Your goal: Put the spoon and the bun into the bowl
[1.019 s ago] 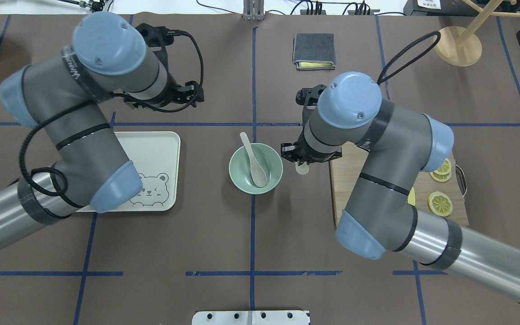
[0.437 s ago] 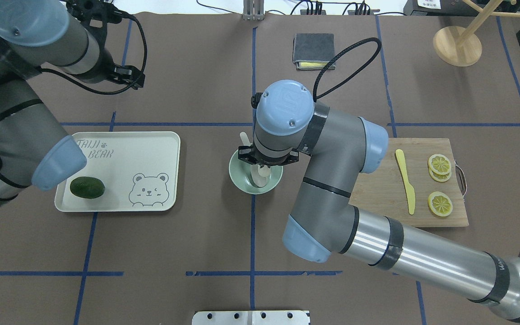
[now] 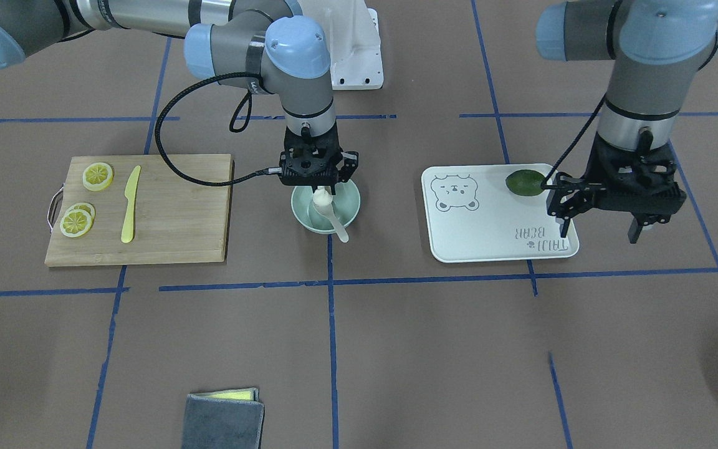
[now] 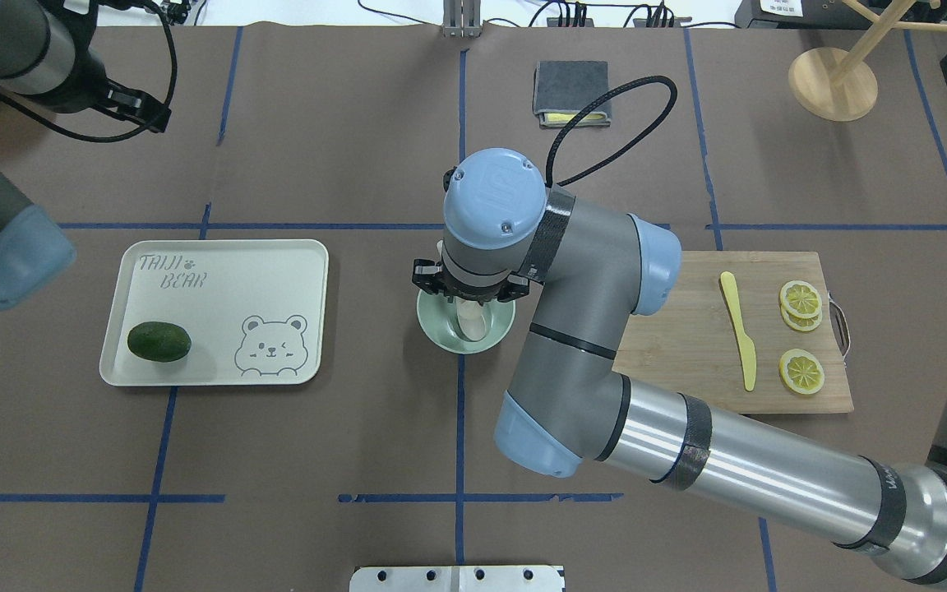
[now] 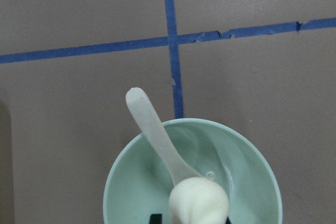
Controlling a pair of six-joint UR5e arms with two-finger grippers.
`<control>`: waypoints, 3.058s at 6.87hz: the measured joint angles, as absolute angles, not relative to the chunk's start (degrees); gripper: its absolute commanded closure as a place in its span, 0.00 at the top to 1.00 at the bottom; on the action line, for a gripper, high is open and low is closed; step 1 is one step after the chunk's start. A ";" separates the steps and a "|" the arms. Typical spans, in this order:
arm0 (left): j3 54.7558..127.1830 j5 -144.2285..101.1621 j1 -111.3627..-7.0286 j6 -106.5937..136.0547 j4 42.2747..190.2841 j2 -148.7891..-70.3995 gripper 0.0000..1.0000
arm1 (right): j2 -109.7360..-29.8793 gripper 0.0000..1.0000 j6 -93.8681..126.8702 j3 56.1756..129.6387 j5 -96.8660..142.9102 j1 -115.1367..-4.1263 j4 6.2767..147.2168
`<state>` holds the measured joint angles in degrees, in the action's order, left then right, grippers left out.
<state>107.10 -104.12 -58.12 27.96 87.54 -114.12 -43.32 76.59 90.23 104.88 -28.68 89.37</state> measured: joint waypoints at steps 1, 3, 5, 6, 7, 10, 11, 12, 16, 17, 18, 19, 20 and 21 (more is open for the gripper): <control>107.21 -104.19 -61.16 22.32 87.54 -112.21 1.00 | -43.09 1.00 76.80 90.08 104.84 -28.66 89.18; 107.10 -104.31 -65.95 13.35 87.73 -109.06 1.00 | -42.55 1.00 76.89 89.95 104.78 -28.71 89.09; 106.54 -104.30 -69.16 7.75 87.90 -107.67 1.00 | -42.31 1.00 76.89 89.92 104.77 -28.77 89.06; 106.41 -104.35 -70.35 6.12 87.89 -107.04 1.00 | -42.31 1.00 76.69 89.92 104.77 -28.88 89.10; 106.17 -105.63 -71.57 4.44 87.96 -105.89 1.00 | -42.39 1.00 76.35 90.08 104.78 -29.23 89.18; 100.95 -116.92 -78.52 -3.58 87.51 -103.87 1.00 | -49.04 1.00 71.20 98.23 107.22 -35.33 92.92; 98.02 -121.84 -80.99 -5.71 87.41 -103.44 1.00 | -53.13 1.00 65.43 102.53 110.01 -39.38 95.02; 95.87 -127.02 -83.04 -6.35 87.38 -102.16 1.00 | -56.84 1.00 59.44 105.42 113.51 -43.97 96.01; 91.81 -135.78 -88.91 -4.64 84.80 -97.48 1.00 | -74.65 1.00 30.06 108.95 129.82 -66.00 96.15; 91.82 -135.78 -89.42 -4.79 84.82 -97.02 1.00 | -78.35 1.00 23.29 108.40 131.47 -70.37 96.26; 91.83 -135.74 -89.63 -4.93 84.87 -96.73 1.00 | -81.47 1.00 16.99 107.05 133.17 -74.55 96.26; 91.84 -135.71 -89.69 -4.98 84.91 -96.49 1.00 | -83.83 1.00 10.30 104.68 134.89 -78.70 96.21; 91.83 -135.71 -89.72 -5.00 84.96 -96.28 1.00 | -85.94 1.00 2.85 101.12 136.81 -83.00 96.12; 91.80 -135.72 -89.73 -5.07 85.06 -96.01 1.00 | -86.90 1.00 -3.78 97.08 138.39 -86.96 96.09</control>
<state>91.80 -135.72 -89.73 -5.07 85.06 -96.01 -86.90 -3.78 97.08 138.39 -86.96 96.09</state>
